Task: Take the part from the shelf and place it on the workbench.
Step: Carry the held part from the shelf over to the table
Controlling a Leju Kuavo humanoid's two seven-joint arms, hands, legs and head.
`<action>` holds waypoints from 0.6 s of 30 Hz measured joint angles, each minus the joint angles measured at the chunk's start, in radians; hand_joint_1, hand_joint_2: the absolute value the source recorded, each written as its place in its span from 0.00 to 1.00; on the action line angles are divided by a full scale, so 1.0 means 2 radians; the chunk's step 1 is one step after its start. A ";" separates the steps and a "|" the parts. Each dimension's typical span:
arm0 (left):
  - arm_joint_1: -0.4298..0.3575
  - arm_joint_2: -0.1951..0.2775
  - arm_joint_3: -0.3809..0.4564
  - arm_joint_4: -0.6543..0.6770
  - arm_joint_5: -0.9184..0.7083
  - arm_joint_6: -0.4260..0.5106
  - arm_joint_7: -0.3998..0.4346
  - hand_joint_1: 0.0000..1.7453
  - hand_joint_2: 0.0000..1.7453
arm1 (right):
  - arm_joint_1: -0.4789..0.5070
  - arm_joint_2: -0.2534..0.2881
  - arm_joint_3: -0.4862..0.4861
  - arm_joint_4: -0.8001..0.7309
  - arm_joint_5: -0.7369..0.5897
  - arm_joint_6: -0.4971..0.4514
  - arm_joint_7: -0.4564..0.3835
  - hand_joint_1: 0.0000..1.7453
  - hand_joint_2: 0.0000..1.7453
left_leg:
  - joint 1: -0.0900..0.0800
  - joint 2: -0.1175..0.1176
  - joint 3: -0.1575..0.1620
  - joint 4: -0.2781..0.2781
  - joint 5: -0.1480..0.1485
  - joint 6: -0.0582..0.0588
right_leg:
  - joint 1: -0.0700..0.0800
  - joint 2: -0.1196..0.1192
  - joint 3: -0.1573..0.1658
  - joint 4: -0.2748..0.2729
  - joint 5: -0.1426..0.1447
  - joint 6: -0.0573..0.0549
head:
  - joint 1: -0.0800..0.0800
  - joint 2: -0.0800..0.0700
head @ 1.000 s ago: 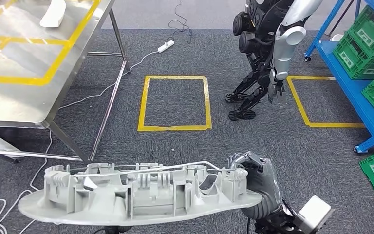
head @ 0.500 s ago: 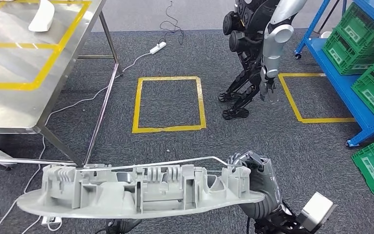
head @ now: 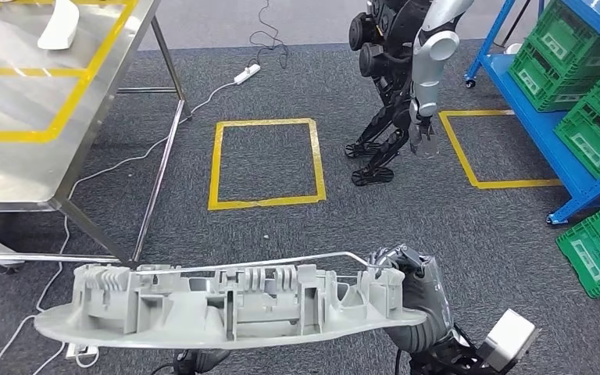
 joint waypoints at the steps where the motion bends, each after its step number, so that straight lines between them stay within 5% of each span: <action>1: 0.000 0.000 -0.001 0.000 0.000 0.000 0.000 0.00 1.00 | 0.000 0.000 0.000 0.000 0.000 0.000 0.000 1.00 1.00 | 0.000 0.000 -0.003 0.002 -0.002 -0.002 | 0.000 -0.005 -0.001 -0.003 0.003 -0.003 | 0.000 0.000; 3: 0.001 0.001 -0.003 0.000 0.001 0.001 0.000 0.00 1.00 | -0.001 0.001 0.000 0.000 0.000 0.000 0.000 1.00 1.00 | 0.001 0.009 -0.015 0.029 -0.030 -0.007 | -0.002 -0.016 -0.005 -0.007 0.012 -0.011 | -0.001 0.000; 5: 0.001 0.001 -0.006 0.000 0.001 0.001 0.000 0.00 1.00 | 0.000 0.001 0.000 0.000 -0.001 0.000 -0.001 1.00 1.00 | 0.003 0.018 -0.036 0.090 -0.076 -0.011 | -0.001 -0.024 -0.014 -0.006 0.018 -0.014 | -0.003 0.000; 7: 0.001 0.001 -0.009 0.000 0.003 0.002 0.001 0.00 1.00 | 0.000 0.002 0.000 0.001 -0.001 0.001 -0.001 1.00 1.00 | 0.005 0.020 -0.045 0.138 -0.095 -0.015 | -0.001 -0.030 -0.025 -0.004 0.025 -0.013 | -0.003 0.000; 9: 0.001 0.001 -0.011 0.000 0.005 0.003 0.002 0.00 1.00 | 0.000 0.002 0.000 0.002 -0.001 0.002 -0.001 1.00 1.00 | 0.007 0.021 -0.021 0.122 -0.077 -0.017 | -0.001 -0.034 -0.036 -0.001 0.031 -0.010 | -0.003 0.000; 11: 0.001 0.002 -0.014 0.000 0.007 0.005 0.003 0.00 1.00 | 0.000 0.002 0.000 0.002 -0.001 0.002 -0.001 1.00 1.00 | 0.008 0.027 0.031 0.055 -0.059 -0.017 | -0.001 -0.036 -0.046 0.006 0.034 -0.007 | -0.004 0.000; 13: 0.000 0.002 -0.017 0.000 0.008 0.007 0.003 0.00 1.00 | -0.001 0.003 0.000 0.002 -0.001 0.003 -0.001 1.00 1.00 | 0.007 0.031 0.064 0.006 -0.060 -0.014 | 0.001 -0.038 -0.053 0.013 0.037 -0.002 | -0.003 0.000; 16: 0.000 0.003 -0.021 0.000 0.010 0.008 0.004 0.00 1.00 | -0.001 0.003 -0.001 0.003 -0.001 0.004 -0.002 1.00 1.00 | 0.005 0.028 0.061 -0.003 -0.058 -0.001 | -0.002 -0.038 -0.058 0.018 0.040 0.008 | -0.002 0.000; 18: 0.000 0.003 -0.022 0.000 0.010 0.009 0.005 0.00 1.00 | -0.001 0.002 -0.001 0.003 -0.002 0.004 -0.002 1.00 1.00 | 0.005 0.025 0.053 -0.004 -0.050 0.009 | -0.003 -0.028 -0.068 0.041 0.014 0.014 | -0.001 0.000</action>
